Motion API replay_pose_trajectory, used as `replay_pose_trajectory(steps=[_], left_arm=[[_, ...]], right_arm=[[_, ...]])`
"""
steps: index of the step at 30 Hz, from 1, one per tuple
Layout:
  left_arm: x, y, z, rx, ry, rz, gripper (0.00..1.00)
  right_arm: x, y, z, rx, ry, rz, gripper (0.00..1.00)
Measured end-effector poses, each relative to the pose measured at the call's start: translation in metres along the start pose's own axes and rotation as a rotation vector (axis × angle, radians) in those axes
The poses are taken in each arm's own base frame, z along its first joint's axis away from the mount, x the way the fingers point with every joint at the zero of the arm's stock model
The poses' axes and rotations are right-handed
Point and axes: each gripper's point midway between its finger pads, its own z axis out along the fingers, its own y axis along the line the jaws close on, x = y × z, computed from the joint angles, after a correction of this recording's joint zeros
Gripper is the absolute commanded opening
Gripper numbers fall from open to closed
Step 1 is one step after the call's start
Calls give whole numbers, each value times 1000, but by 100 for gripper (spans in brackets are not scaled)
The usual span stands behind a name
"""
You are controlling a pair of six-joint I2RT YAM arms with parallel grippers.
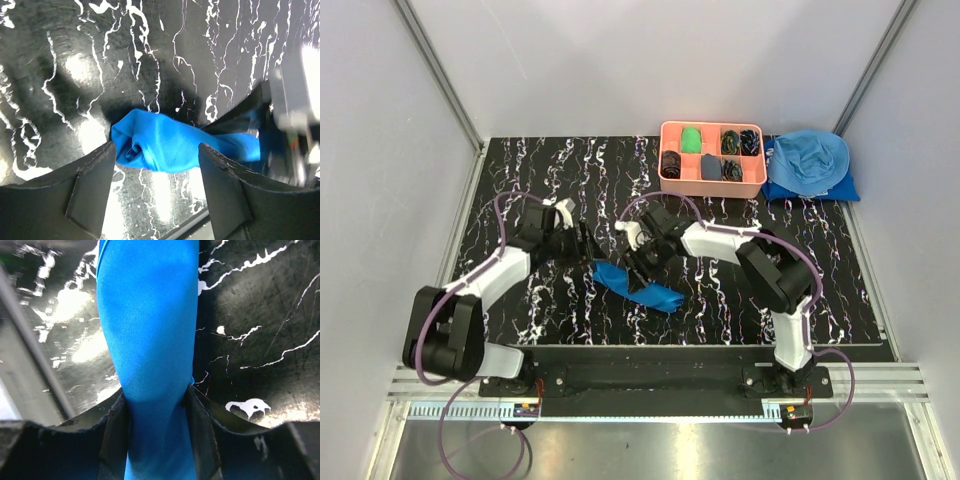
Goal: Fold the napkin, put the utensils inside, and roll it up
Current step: Roll the napkin with the utensil
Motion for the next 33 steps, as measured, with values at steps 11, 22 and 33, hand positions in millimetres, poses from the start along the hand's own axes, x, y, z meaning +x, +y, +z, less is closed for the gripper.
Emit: replay_pose_trajectory(steps=[11, 22, 33], left_arm=[[36, 17, 6, 20, -36, -88, 72], [21, 9, 10, 62, -96, -102, 74], [20, 7, 5, 65, -104, -96, 75]], right_arm=[[1, 8, 3, -180, 6, 267, 50], [-5, -10, -4, -22, -94, 530, 53], [-32, -92, -39, 240, -326, 698, 57]])
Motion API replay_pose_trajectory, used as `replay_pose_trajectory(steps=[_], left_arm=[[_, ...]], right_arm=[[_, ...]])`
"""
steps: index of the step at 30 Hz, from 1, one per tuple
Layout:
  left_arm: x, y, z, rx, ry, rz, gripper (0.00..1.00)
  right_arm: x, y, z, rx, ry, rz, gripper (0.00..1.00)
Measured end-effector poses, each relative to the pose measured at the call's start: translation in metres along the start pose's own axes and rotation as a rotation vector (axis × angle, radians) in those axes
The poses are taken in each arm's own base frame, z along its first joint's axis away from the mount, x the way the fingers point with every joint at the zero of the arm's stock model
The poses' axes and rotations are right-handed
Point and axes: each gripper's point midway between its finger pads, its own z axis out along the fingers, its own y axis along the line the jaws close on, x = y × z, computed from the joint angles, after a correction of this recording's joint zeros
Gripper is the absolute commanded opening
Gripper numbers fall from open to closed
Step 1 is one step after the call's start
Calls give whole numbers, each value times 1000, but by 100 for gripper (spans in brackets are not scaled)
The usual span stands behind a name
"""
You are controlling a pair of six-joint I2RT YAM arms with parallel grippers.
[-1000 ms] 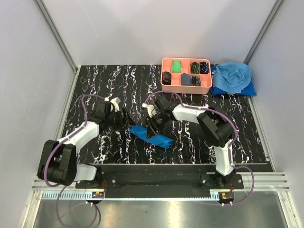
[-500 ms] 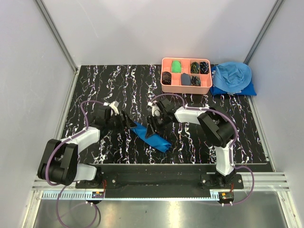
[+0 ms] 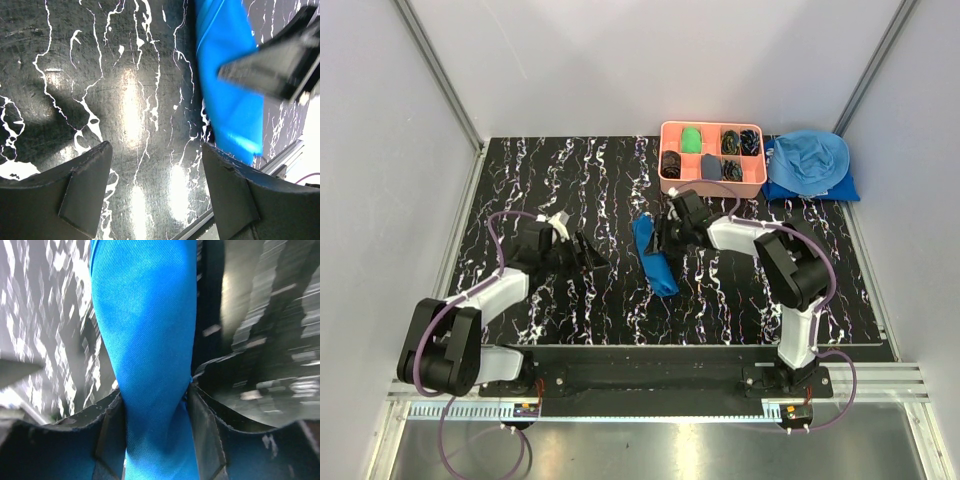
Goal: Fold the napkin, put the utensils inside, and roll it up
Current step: Roll the napkin with the utensil
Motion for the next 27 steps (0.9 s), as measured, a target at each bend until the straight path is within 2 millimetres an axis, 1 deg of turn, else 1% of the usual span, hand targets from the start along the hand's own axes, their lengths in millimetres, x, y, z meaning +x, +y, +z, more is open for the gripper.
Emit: replay_pose_trajectory(steps=[3, 6, 7, 8, 10, 11, 12, 14, 16, 18, 22, 24, 26, 27], left_arm=[[-2, -2, -3, 1, -5, 5, 75], [-7, -5, -6, 4, -14, 12, 76], [-8, -6, -7, 5, -18, 15, 77], [-9, -6, -8, 6, -21, 18, 77], [-10, -7, -10, 7, -26, 21, 79], [-10, -8, -11, 7, -27, 23, 80], [-10, -8, -12, 7, -27, 25, 80], [-9, -8, -15, 4, -26, 25, 87], [-9, -9, -18, 3, -27, 28, 92], [-11, -11, -22, 2, -32, 33, 94], [-23, -17, -34, 5, -66, 53, 99], [-32, -21, -43, 6, -92, 67, 99], [-43, -27, -55, 8, -130, 86, 99], [-49, -29, -63, 10, -153, 100, 99]], right_arm=[[-23, -16, -3, 54, -77, 35, 60], [-41, -29, -7, 103, -141, 56, 68], [-45, -31, -7, 113, -155, 57, 71], [-48, -32, -8, 121, -166, 58, 78], [-52, -31, -8, 120, -178, 55, 85], [-53, -30, -9, 121, -184, 50, 91], [-54, -29, -9, 118, -185, 44, 93], [-55, -27, -11, 115, -187, 32, 99], [-55, -27, -12, 114, -185, 19, 100], [-53, -28, -15, 122, -176, 6, 100], [-46, -31, -23, 146, -152, -13, 100], [-45, -28, -33, 144, -155, -27, 100], [-48, -20, -48, 131, -181, -49, 100], [-53, -14, -59, 121, -208, -66, 100]])
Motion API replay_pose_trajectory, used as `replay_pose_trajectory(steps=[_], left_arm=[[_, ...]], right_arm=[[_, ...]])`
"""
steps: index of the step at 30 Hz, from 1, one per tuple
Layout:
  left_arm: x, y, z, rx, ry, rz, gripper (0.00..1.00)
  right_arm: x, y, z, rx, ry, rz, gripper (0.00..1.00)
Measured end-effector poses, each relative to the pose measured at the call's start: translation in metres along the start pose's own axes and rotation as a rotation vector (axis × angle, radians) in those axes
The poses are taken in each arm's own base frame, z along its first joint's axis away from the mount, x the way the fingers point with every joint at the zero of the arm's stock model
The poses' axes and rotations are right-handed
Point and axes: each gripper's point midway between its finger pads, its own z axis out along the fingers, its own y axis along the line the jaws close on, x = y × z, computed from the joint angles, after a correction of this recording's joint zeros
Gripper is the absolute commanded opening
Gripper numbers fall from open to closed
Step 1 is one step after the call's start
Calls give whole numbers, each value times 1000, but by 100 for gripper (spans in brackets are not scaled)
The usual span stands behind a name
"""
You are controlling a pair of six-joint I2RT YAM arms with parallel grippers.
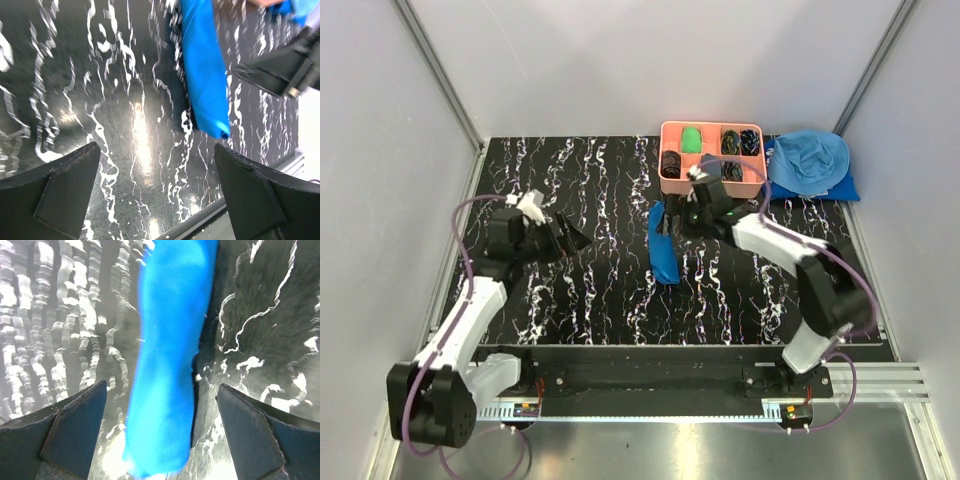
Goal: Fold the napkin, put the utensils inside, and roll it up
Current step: Roll the napkin with the utensil
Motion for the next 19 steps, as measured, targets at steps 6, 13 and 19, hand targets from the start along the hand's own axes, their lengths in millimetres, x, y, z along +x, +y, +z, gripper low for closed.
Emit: replay_pose_trajectory(steps=[6, 13, 19], left_arm=[[-34, -22, -46, 25, -167, 127, 99], [-43, -41, -90, 44, -326, 259, 99], [-42, -33, -104, -13, -374, 283, 99]], right_arm=[[-42, 23, -90, -81, -290, -86, 100], [-31, -7, -146, -31, -523, -140, 100], [0, -45, -145, 67, -528, -148, 100]])
